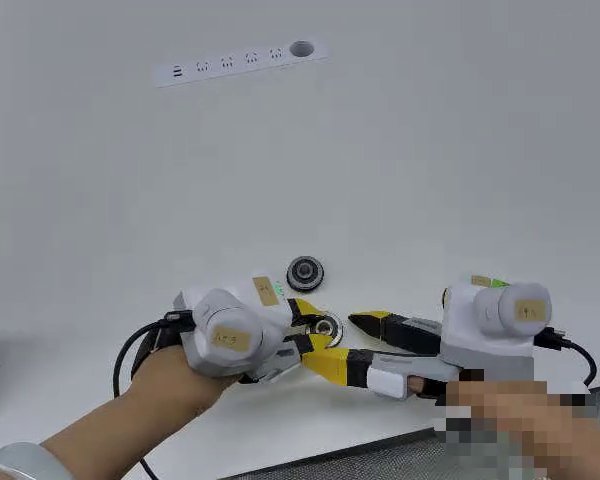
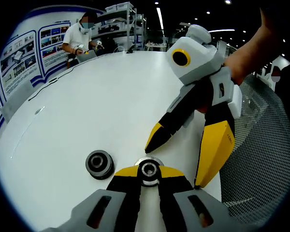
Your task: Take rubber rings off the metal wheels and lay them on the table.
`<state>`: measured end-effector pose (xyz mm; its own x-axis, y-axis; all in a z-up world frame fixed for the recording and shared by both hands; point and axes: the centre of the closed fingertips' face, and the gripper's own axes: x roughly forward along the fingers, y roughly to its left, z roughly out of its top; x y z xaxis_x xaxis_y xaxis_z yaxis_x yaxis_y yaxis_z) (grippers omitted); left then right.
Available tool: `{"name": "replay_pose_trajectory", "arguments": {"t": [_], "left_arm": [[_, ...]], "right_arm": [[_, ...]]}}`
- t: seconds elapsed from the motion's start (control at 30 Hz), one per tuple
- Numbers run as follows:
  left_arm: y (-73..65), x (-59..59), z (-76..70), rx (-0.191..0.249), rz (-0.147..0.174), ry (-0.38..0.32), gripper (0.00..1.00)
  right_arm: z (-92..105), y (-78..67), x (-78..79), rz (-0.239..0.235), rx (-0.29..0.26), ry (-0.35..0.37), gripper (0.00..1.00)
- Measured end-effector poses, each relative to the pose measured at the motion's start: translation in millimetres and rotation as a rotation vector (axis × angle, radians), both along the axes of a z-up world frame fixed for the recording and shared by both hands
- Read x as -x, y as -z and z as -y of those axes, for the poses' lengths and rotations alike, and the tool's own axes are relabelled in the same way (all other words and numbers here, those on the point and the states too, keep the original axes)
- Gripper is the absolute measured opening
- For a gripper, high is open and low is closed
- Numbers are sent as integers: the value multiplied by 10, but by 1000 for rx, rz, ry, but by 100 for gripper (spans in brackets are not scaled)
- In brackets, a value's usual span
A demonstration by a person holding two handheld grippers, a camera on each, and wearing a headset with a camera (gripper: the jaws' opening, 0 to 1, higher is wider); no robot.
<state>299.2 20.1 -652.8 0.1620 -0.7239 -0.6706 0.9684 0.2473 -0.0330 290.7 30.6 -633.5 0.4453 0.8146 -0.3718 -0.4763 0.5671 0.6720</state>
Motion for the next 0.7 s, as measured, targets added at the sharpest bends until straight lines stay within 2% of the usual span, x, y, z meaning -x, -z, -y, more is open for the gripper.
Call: {"name": "replay_pose_trajectory", "arguments": {"t": [0.37,0.6,0.7], "left_arm": [[-2,8,6,14,-10,-15,13],[-2,1,4,22,-13,-26,13],[-4,-4,2,26,-14,-29,13]], "right_arm": [[-44,-1,-11,-47,-48,-11,64],[-16,27,-27,-83,-76,8,63],[-6,38,-42,-119,-103,24,61]]}}
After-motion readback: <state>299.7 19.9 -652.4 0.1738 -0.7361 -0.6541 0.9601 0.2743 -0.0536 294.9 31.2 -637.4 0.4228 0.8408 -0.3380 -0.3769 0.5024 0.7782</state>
